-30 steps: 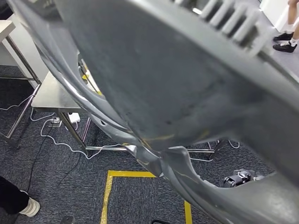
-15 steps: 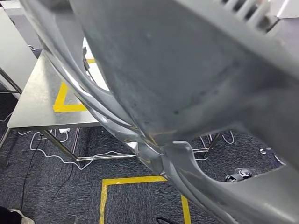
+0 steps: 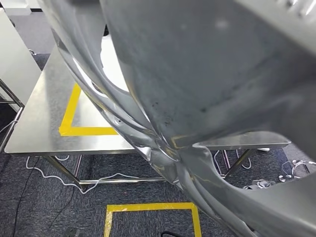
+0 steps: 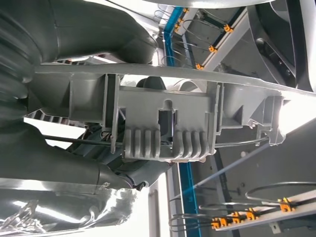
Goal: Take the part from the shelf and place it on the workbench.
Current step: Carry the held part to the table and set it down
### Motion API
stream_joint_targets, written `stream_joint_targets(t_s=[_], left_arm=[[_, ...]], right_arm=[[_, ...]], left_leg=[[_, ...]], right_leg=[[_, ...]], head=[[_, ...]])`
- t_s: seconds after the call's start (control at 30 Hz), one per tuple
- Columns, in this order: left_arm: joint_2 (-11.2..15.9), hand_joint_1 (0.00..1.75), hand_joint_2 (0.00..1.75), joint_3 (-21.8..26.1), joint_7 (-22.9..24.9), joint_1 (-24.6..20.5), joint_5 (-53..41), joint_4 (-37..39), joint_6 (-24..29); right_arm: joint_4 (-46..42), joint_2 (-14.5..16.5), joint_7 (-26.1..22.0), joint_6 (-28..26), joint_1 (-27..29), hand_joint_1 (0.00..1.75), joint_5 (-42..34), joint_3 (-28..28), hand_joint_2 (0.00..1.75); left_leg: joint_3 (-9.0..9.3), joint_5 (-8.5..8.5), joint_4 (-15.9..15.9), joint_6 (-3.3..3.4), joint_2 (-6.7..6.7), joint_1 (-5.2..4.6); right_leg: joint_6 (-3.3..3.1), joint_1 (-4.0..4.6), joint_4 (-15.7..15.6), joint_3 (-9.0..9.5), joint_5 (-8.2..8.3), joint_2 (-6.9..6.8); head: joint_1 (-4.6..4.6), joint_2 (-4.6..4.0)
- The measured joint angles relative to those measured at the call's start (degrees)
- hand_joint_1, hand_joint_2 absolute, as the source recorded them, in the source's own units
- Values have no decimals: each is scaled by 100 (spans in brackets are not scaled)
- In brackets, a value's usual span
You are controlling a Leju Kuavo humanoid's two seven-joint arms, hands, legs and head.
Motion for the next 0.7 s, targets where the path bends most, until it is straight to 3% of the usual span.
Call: stream_joint_targets(t_s=[0.07,0.17,0.2,0.23,0.3,0.37,0.4,0.43,0.5,0.57,0.7], left_arm=[[2,0,0,16,0,-5,0,1,1],[8,0,0,38,-2,-23,0,1,2],[8,0,0,41,-3,-30,0,1,2],[5,0,0,43,-5,-37,-1,1,1],[-5,0,0,46,-7,-40,-1,1,-1],[-7,0,0,55,-8,-26,8,1,2],[-5,0,0,63,-8,-19,22,1,3],[-3,0,0,73,-9,-17,38,1,4],[-4,0,0,95,-8,-10,78,2,4],[-6,0,0,127,-8,7,110,4,4],[1,0,0,186,-32,14,114,5,-7]], right_arm=[[0,-2,-1,-5,2,175,3,2,175],[-1,-4,-3,-16,2,175,23,9,175],[-2,-4,-4,-20,-2,175,30,11,175],[-2,-4,-5,-28,-4,175,37,13,175],[-2,-4,-6,-50,-5,175,63,17,175],[-1,-9,-7,-104,2,175,148,21,175],[-1,-14,-9,-149,5,175,214,22,175],[1,-21,-11,-211,9,175,299,23,175],[-9,-42,-2,-393,39,175,539,29,175],[-134,-89,39,-645,121,175,926,49,175],[-350,-344,292,-1126,124,175,1092,-21,175]], left_leg=[[109,-101,-19,-66,5,-14],[136,-90,49,-164,10,-22],[50,-86,211,-191,5,-22],[-104,-128,467,-216,1,-20],[-574,-383,1144,-262,-4,-14],[-970,-625,1524,-283,-4,-10],[-1053,-587,1483,-284,-4,-9],[-1055,-402,1280,-284,-4,-7],[-969,225,608,-285,-4,6],[-937,627,174,-233,-2,12],[-914,651,119,-60,-2,22]], right_leg=[[-59,25,-328,74,353,-16],[-155,10,-410,178,346,32],[-185,-5,-449,240,329,40],[-209,-18,-486,301,312,44],[-245,-22,-529,385,252,52],[-249,-27,-537,485,173,76],[-241,-31,-536,551,127,91],[-227,-38,-536,627,76,104],[-175,-40,-515,749,-43,123],[-97,-23,-480,776,-162,136],[31,-19,-444,810,-328,116]], head=[[-2,0],[-7,0],[-10,0],[-16,0],[-30,0],[-36,0],[-35,0],[-34,0],[-40,-1],[-70,-2],[-169,-3]])
